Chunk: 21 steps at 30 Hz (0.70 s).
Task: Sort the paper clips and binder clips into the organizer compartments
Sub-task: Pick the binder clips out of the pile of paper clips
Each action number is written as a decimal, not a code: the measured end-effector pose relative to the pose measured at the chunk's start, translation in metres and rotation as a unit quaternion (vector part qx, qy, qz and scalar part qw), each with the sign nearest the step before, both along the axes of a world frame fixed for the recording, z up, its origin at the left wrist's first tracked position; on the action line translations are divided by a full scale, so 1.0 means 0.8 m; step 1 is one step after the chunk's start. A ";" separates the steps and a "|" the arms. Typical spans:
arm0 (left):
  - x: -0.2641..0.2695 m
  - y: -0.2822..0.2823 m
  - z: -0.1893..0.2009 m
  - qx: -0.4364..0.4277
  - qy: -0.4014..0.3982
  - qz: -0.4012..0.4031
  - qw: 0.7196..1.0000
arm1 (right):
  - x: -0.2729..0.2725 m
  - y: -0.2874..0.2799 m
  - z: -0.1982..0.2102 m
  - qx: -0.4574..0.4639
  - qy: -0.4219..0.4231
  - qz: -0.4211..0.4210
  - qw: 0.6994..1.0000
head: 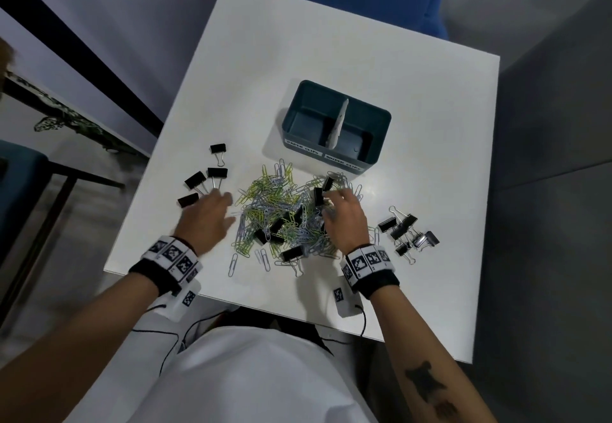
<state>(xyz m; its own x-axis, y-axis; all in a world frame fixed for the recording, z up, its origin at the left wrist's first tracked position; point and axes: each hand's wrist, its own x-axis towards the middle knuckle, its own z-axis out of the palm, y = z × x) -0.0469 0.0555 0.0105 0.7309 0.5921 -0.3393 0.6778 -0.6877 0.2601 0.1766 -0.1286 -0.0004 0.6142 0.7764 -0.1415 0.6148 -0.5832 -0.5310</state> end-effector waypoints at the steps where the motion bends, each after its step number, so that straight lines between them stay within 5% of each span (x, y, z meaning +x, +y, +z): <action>1: 0.009 -0.013 0.002 -0.021 0.005 -0.044 0.999 | 0.006 0.010 0.000 -0.012 -0.011 0.024 1.000; 8: 0.094 -0.061 -0.010 -0.037 -0.001 -0.142 0.989 | 0.047 0.053 -0.010 -0.165 -0.042 0.142 0.975; 21: 0.210 -0.076 -0.033 -0.024 0.006 -0.149 0.988 | 0.039 0.020 -0.032 -0.094 -0.070 0.007 0.993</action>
<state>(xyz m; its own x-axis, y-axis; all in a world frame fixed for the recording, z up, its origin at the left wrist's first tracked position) 0.1212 -0.0053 -0.0156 0.8662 0.3336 -0.3721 0.4501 -0.8442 0.2911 0.2075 -0.1125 -0.0261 0.6281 0.7525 -0.1982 0.6835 -0.6553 -0.3216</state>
